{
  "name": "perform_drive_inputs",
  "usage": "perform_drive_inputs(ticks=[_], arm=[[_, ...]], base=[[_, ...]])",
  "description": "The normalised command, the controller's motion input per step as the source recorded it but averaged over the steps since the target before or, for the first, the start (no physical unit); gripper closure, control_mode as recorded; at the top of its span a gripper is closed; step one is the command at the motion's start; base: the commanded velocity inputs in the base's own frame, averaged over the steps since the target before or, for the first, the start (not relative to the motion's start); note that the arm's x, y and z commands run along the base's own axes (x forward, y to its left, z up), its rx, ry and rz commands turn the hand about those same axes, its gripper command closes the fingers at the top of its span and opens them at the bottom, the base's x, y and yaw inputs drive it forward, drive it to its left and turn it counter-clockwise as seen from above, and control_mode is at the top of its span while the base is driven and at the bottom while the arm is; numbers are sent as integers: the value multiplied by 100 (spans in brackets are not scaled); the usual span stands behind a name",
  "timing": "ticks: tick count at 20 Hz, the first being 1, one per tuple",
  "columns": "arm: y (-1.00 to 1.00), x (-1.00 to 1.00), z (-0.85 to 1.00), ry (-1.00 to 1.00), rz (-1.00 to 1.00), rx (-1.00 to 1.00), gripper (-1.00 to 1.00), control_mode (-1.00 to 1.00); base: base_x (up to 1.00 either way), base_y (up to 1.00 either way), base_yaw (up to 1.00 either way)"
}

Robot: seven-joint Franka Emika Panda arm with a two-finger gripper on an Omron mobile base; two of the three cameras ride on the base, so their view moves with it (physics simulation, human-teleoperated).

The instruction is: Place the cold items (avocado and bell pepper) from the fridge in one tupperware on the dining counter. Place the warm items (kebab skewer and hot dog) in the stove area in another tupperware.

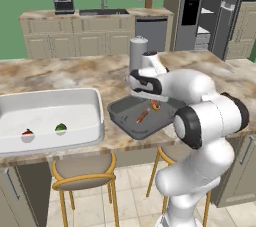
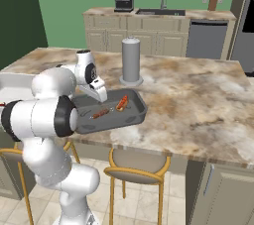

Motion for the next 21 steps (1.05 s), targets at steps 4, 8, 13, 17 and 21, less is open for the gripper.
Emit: perform_drive_inputs(ticks=[4, 8, 13, 17, 21], arm=[[0, -100, 66, -12, 34, -4, -100, -100], [0, -100, 72, -7, 46, 0, -100, -100], [4, -100, 33, -2, 46, -2, -100, -100], [6, -100, -3, -5, 28, -14, -100, -100], [29, -75, -3, -1, 8, -13, -100, -100]], base=[[0, 0, 0], [0, 0, 0], [0, 0, 0], [0, 0, 0], [0, 0, 0]])
